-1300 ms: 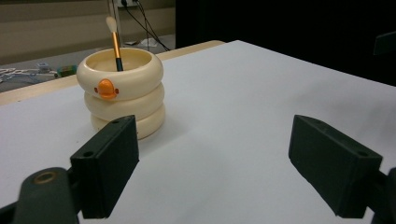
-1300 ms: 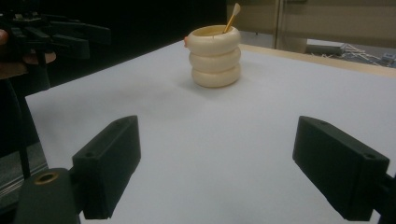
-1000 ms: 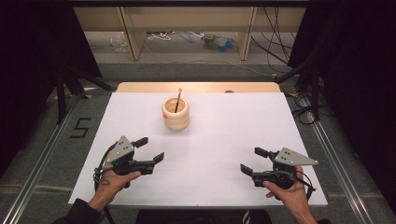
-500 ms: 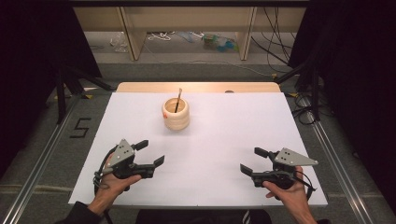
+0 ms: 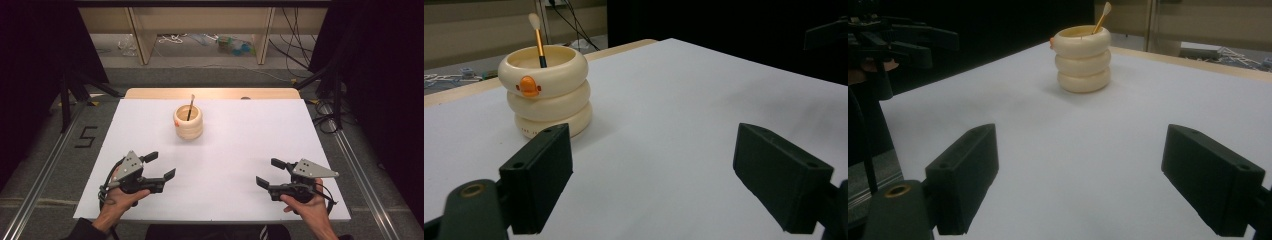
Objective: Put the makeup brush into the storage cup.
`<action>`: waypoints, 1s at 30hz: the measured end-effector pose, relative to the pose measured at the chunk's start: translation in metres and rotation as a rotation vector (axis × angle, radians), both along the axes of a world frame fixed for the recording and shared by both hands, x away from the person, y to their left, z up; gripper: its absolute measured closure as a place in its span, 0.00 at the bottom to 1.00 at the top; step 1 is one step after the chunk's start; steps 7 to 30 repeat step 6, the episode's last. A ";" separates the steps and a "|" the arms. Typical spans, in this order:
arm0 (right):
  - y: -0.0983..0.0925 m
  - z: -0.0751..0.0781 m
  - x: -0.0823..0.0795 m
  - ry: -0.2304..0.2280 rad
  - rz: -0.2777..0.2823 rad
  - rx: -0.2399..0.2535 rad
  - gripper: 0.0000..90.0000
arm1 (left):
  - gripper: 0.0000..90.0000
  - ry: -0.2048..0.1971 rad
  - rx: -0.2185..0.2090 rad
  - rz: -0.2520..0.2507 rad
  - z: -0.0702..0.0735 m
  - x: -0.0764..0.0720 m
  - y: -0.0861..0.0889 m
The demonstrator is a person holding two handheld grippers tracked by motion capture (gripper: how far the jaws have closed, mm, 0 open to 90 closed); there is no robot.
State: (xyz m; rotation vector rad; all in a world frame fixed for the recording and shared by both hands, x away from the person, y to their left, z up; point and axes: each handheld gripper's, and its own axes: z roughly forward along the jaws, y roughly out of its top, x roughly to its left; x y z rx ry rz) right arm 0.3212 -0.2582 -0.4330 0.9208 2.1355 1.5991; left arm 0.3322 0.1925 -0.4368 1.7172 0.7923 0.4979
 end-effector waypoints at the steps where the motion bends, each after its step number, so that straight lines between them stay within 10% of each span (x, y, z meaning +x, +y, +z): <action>1: 0.000 0.000 0.000 -0.001 -0.001 0.000 0.18 | 0.18 -0.005 0.004 -0.002 0.000 0.000 0.001; 30: 0.000 -0.001 0.001 -0.012 0.005 0.007 0.18 | 0.18 -0.005 0.007 -0.002 0.000 0.001 0.001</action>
